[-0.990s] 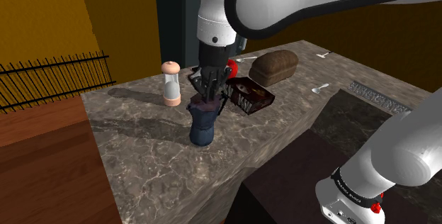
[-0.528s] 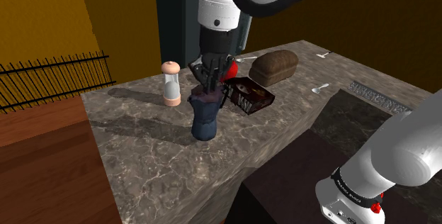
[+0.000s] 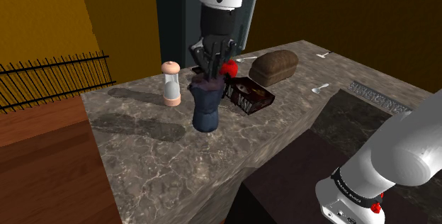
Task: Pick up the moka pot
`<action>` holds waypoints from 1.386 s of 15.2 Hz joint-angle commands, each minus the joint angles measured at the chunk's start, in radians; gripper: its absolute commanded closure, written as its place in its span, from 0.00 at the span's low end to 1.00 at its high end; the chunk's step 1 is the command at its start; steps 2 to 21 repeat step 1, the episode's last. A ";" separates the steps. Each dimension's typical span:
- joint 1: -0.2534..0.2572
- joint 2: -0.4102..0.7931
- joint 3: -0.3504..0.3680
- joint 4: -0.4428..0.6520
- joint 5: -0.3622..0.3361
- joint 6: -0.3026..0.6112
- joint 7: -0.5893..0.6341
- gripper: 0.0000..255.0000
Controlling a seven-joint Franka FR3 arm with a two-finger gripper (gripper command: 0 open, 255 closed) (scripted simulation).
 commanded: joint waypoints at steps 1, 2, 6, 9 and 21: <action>0.001 -0.002 0.000 0.007 0.001 -0.007 0.001 1.00; 0.001 -0.002 0.000 0.007 0.001 -0.007 0.001 1.00; 0.001 -0.002 0.000 0.007 0.001 -0.007 0.001 1.00; 0.001 -0.002 0.000 0.007 0.001 -0.007 0.001 1.00; 0.001 -0.002 0.000 0.007 0.001 -0.007 0.001 1.00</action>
